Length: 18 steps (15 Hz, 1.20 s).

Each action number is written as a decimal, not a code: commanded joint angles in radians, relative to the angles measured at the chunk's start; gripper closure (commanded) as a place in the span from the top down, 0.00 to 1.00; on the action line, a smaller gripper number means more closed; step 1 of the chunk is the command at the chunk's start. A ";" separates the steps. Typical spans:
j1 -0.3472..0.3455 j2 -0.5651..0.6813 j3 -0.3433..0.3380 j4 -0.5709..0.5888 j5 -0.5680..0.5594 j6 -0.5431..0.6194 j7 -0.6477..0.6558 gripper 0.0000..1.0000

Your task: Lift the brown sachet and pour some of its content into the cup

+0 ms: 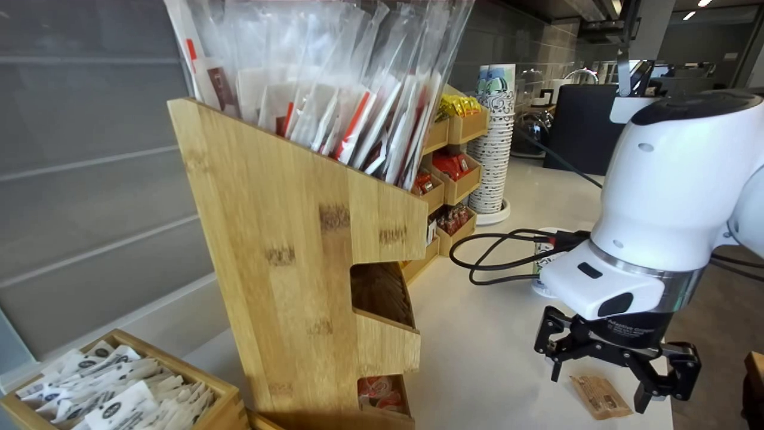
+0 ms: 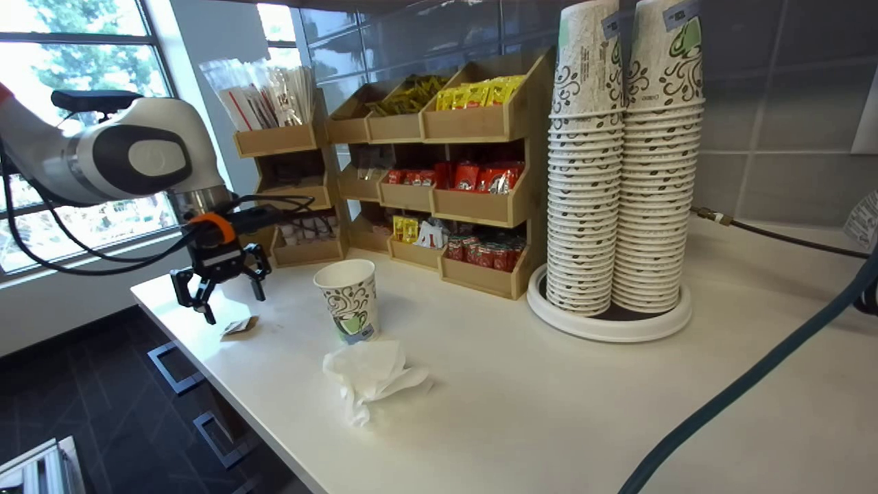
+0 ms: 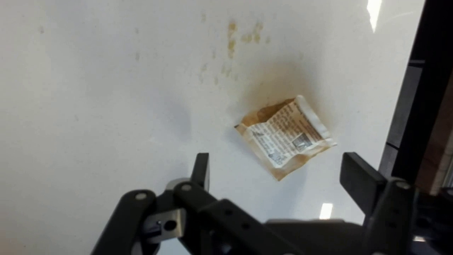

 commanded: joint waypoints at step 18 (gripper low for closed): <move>-0.010 0.019 -0.016 -0.026 0.010 0.055 -0.185 0.04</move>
